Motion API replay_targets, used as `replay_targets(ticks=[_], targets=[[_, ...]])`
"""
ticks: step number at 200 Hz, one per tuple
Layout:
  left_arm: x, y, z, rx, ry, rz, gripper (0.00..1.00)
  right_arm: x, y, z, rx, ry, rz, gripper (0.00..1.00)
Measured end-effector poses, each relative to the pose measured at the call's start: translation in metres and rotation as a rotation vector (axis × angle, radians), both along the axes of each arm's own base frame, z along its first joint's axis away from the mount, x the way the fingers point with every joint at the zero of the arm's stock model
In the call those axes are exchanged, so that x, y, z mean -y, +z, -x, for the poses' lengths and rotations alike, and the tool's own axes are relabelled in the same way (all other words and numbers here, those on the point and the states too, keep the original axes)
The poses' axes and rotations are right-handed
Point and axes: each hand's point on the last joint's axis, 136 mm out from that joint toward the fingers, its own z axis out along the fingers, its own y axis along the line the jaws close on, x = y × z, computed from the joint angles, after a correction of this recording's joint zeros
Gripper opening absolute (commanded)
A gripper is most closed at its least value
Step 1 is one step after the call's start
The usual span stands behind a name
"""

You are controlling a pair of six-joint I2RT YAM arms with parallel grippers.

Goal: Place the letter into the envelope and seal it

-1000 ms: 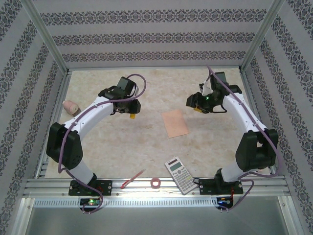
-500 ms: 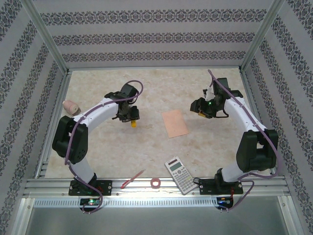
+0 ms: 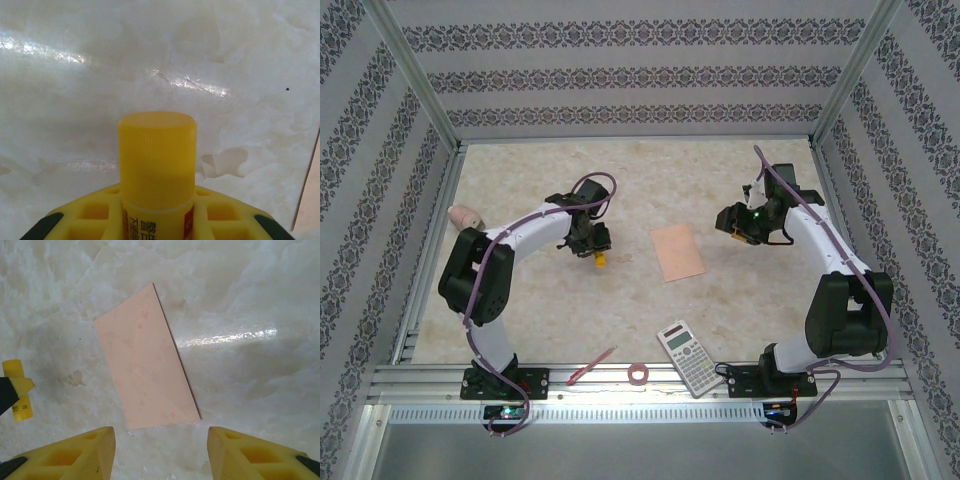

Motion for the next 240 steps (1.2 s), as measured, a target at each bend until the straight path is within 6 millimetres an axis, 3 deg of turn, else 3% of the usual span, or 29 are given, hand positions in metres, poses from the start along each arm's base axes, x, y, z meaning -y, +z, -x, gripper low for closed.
replay_targets(ticks=[53, 108, 195, 226, 240], targets=[[0.012, -0.010, 0.010, -0.017, -0.050, -0.025, 0.00, 0.000, -0.003, 0.003, -0.006, 0.002, 0.001, 0.52], [0.012, -0.021, 0.015, -0.031, -0.078, -0.070, 0.00, 0.000, -0.003, 0.003, -0.006, 0.003, 0.001, 0.52], [0.011, -0.033, 0.024, -0.062, -0.112, -0.120, 0.24, 0.000, -0.008, 0.008, -0.022, 0.002, 0.001, 0.52], [0.010, -0.033, 0.025, -0.063, -0.116, -0.127, 0.36, 0.000, -0.007, 0.008, -0.020, 0.002, 0.001, 0.52], [0.009, -0.033, 0.025, -0.061, -0.121, -0.131, 0.47, 0.001, -0.007, 0.007, -0.020, -0.001, 0.002, 0.52]])
